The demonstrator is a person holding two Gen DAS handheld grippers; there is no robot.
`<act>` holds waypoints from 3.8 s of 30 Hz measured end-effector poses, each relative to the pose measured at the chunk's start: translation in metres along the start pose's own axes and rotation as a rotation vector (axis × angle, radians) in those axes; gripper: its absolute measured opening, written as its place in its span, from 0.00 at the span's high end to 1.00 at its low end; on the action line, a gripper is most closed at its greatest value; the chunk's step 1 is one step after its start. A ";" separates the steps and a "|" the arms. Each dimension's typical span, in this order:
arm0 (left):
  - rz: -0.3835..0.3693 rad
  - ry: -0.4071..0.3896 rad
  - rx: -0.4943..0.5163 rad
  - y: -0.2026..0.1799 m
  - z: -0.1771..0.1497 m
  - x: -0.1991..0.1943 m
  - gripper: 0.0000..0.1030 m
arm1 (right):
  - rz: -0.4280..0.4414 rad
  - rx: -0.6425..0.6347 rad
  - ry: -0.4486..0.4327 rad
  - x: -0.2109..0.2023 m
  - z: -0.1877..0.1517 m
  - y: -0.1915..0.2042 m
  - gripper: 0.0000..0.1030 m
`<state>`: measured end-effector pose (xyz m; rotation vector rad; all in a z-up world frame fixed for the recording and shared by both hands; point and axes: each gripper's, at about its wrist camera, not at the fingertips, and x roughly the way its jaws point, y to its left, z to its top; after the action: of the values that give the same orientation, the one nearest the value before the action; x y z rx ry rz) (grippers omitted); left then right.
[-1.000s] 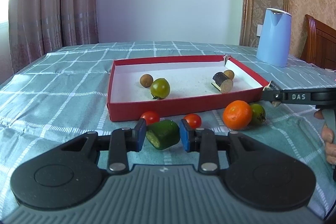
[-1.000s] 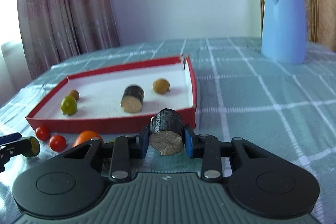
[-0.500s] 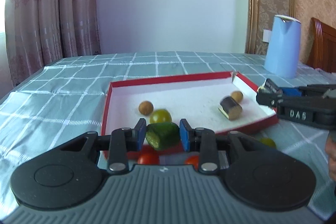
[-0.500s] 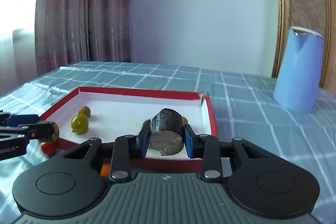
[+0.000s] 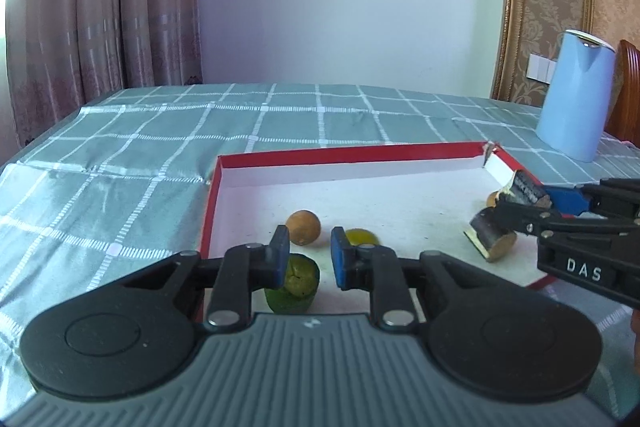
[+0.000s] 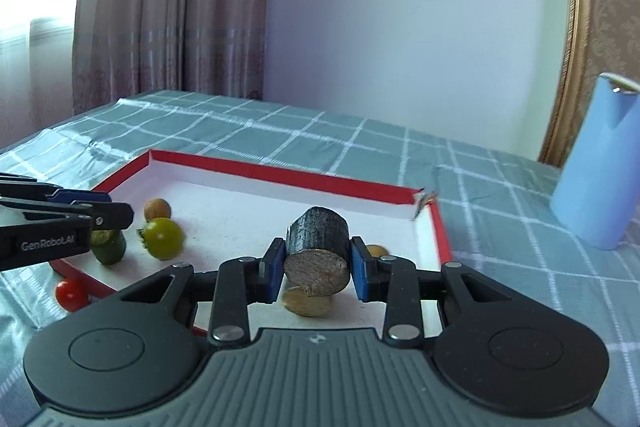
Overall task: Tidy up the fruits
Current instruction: 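Carry the log piece into the tray with the right gripper while the left carries the cucumber chunk in, then open both grippers to release the log piece and cucumber chunk in the tray, then grasp a green tomato with the right gripper while the left grasps a red cherry tomato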
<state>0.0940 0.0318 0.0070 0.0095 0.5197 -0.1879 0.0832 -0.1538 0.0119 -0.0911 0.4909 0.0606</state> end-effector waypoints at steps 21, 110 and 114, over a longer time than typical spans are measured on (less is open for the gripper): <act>0.064 0.030 0.009 0.002 0.000 0.020 0.54 | 0.097 -0.078 0.130 0.037 0.006 0.032 0.67; -0.008 0.103 0.010 0.010 -0.051 -0.025 0.62 | 0.119 0.047 0.118 -0.043 -0.064 -0.011 0.68; 0.010 0.104 0.041 0.004 -0.052 -0.026 0.62 | 0.118 0.043 0.119 -0.043 -0.064 -0.011 0.68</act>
<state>0.0475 0.0437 -0.0254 0.0617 0.6199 -0.1893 0.0160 -0.1724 -0.0234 -0.0230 0.6158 0.1611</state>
